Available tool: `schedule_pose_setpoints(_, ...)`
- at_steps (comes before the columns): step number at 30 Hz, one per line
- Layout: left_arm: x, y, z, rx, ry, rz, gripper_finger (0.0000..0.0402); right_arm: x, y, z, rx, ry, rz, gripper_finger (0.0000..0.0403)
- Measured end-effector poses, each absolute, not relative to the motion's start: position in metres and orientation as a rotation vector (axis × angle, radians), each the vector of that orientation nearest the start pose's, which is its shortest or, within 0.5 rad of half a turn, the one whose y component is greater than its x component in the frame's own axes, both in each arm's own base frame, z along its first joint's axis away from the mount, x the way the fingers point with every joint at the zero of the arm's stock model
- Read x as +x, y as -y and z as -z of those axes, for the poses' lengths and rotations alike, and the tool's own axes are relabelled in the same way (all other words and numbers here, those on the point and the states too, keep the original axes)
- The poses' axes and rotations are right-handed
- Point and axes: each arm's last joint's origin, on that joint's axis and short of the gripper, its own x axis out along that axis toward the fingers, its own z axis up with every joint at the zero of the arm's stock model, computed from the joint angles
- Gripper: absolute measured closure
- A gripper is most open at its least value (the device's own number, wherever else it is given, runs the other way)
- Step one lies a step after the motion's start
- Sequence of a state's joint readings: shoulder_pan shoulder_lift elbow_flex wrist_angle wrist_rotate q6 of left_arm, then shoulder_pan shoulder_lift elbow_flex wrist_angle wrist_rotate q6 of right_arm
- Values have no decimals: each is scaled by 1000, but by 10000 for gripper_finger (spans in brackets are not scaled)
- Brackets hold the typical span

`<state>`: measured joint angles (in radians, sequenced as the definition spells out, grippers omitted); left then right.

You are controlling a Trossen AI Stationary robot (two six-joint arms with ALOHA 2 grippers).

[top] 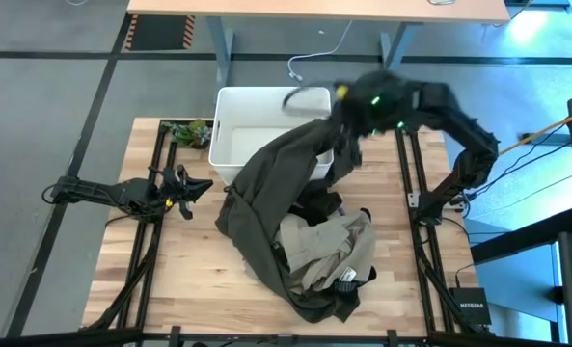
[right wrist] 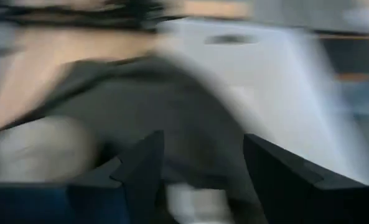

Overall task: Sort clothes
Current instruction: Put the green jacket into the white bin

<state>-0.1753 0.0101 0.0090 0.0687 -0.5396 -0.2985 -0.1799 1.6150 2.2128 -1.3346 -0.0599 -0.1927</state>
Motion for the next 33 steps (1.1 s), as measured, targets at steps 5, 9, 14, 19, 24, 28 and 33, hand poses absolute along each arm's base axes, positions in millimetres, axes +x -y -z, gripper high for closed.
schedule_pose_setpoints(5,95,2,-172,-320,118,-353,386,299,14,-440,-205,-859,-140,166)
schedule_pose_setpoints(9,95,2,-172,-320,118,-352,386,324,-9,-390,-428,-901,-142,166)
schedule_pose_setpoints(14,95,2,-172,-319,118,-352,386,336,-34,-345,-691,-909,-127,166)
schedule_pose_setpoints(19,95,2,-172,-321,118,-352,386,337,-44,-315,-943,-957,-101,166)
schedule_pose_setpoints(24,95,2,-172,-326,119,-352,386,335,-45,-301,-1069,-998,-133,166)
schedule_pose_setpoints(28,95,2,-172,-324,118,-352,386,340,-43,-295,-1109,-936,-133,166)
schedule_pose_setpoints(33,95,2,-172,-324,118,-352,386,351,-44,-294,-1179,-798,-101,166)
